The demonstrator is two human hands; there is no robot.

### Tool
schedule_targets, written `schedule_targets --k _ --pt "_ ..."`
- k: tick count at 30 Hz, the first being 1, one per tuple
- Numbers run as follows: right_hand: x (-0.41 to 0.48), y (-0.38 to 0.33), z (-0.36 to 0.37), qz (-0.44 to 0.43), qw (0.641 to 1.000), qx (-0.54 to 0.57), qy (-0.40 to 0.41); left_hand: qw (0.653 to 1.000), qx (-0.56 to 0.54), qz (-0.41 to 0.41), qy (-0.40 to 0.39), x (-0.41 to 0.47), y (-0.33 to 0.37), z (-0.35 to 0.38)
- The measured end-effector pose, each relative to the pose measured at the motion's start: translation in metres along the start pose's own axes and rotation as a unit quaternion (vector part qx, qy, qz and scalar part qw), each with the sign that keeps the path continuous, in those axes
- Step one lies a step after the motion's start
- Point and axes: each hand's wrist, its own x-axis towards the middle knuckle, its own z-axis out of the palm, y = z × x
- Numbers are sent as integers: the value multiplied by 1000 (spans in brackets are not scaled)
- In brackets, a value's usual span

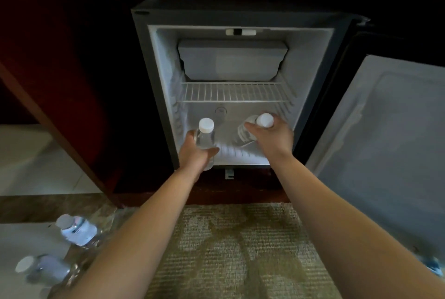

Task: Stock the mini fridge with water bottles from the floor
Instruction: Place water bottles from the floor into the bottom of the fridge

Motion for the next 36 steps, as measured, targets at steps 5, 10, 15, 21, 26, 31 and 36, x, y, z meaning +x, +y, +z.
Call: schedule_targets --k 5,10,15,21,26,31,36 --pt "41 25 23 -2 1000 5 -12 1000 -18 -3 4 48 -4 28" --pt "74 48 45 -18 1000 -8 -9 1000 -11 15 21 101 -19 43" --pt "100 60 61 -39 997 -54 -23 999 0 9 33 143 -39 48" --pt "114 60 85 -83 985 -147 -38 998 24 34 39 160 -52 49" --pt "124 64 104 -94 970 -216 -54 999 14 30 7 162 -68 50" --pt "131 63 114 -60 982 -177 -40 999 6 26 -19 166 -79 49" --pt "124 73 113 -35 991 -114 -55 998 60 21 -26 173 -93 56"
